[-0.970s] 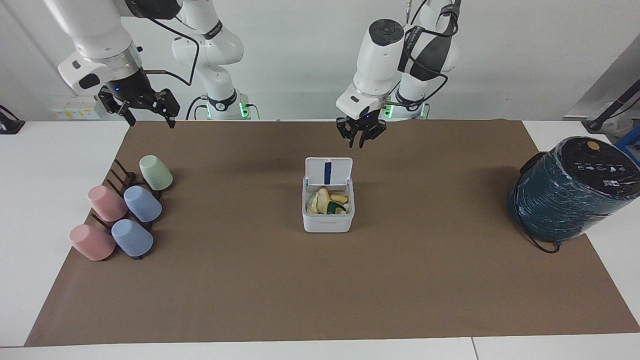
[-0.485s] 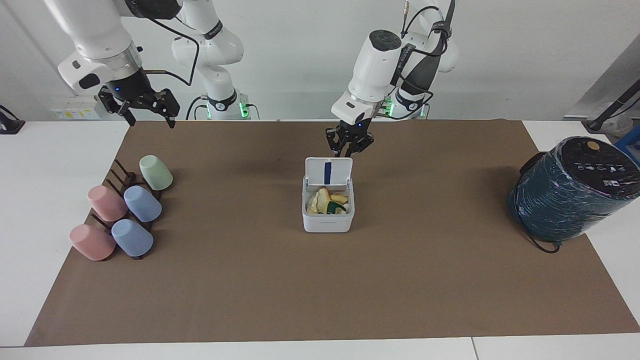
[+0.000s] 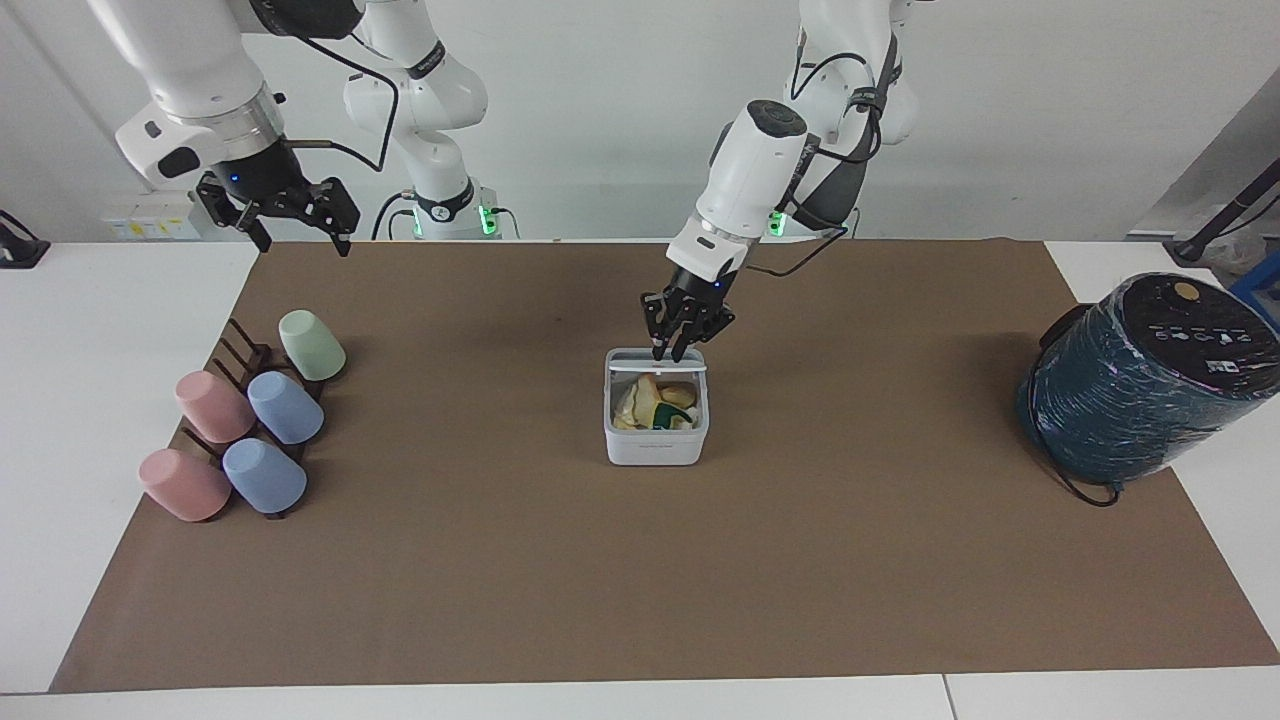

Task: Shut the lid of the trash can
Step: 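Push the raised lid down with the left gripper, then press the lid shut with the left gripper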

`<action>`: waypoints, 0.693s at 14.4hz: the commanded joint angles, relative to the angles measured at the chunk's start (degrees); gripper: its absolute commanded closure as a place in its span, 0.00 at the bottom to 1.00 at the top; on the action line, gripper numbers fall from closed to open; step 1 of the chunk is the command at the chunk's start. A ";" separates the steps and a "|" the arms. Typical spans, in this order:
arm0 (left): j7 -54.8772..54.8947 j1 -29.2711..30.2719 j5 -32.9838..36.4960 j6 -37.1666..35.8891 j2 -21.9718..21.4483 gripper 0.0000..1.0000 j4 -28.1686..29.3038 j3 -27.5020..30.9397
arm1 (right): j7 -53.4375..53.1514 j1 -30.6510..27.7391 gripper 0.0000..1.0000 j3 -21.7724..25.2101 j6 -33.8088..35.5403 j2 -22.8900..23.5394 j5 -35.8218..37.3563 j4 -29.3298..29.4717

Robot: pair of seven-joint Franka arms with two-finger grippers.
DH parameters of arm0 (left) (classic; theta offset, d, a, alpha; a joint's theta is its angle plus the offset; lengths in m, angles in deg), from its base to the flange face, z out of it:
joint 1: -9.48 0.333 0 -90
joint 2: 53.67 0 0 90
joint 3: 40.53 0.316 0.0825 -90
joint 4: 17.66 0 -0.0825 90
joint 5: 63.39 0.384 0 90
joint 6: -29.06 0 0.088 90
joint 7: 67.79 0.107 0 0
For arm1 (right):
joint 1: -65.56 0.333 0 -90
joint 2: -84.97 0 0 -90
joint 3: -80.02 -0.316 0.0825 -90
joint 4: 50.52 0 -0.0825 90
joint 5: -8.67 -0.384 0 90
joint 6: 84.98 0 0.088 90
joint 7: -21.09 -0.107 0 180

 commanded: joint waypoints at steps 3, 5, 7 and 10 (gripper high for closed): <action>-0.29 0.42 -1.62 4.47 2.96 0.71 0.09 0.02 | 1.16 -0.21 0.00 -0.03 0.45 -0.90 -0.12 -0.56; -0.55 0.16 -1.62 6.40 4.98 0.71 -0.43 0.02 | 1.16 -0.21 0.00 -0.03 0.45 -0.90 -0.21 -0.56; -1.17 -0.10 -1.62 7.02 6.04 0.71 -0.53 0.02 | 1.16 -0.21 0.00 -0.03 0.54 -0.90 -0.12 -0.56; -1.08 -0.10 -1.62 7.11 6.31 0.71 -0.44 0.02 | 1.16 -0.21 0.00 -0.03 0.45 -0.90 -0.12 -0.56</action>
